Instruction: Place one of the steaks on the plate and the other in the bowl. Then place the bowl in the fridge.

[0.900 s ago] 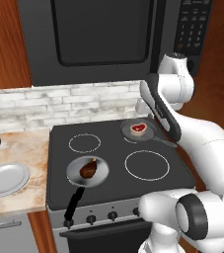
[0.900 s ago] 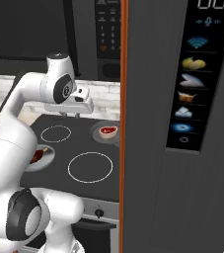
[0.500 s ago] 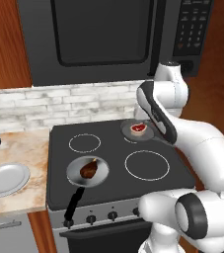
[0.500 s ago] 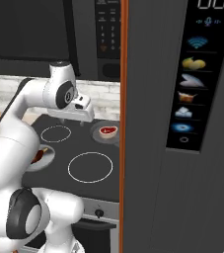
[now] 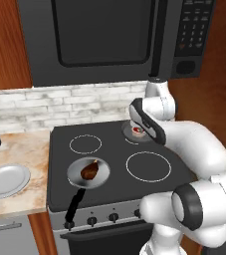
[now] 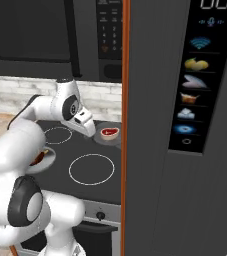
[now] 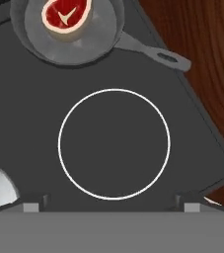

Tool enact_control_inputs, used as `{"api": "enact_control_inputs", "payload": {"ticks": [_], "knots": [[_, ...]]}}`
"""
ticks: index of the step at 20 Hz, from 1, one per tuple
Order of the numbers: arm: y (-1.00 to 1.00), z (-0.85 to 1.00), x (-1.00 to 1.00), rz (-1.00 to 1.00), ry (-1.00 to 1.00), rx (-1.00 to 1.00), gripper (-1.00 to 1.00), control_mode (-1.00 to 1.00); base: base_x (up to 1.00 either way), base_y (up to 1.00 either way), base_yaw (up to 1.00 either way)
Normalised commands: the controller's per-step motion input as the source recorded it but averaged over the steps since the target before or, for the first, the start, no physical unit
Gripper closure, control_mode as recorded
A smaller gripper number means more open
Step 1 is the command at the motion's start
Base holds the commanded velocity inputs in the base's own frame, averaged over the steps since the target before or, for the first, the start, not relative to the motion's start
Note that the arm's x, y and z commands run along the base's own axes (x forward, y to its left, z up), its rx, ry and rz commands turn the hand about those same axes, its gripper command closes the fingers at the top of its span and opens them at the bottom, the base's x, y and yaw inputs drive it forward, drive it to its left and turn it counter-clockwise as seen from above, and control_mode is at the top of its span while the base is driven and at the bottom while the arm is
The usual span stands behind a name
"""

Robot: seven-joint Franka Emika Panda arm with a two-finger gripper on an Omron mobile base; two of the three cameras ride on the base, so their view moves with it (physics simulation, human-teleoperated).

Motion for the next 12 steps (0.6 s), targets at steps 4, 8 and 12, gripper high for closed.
{"api": "enact_control_inputs", "payload": {"ticks": [4,8,12], "knots": [[-0.19,-0.4,0.77,-0.18,0.0,0.0,-1.0,-1.0,0.0,0.0,0.0],[-0.36,-0.1,0.88,-0.01,0.0,0.01,-1.0,-1.0,0.0,0.0,0.0],[-0.28,-0.14,0.75,0.0,0.0,0.01,-1.0,-1.0,0.0,0.0,0.0]]}}
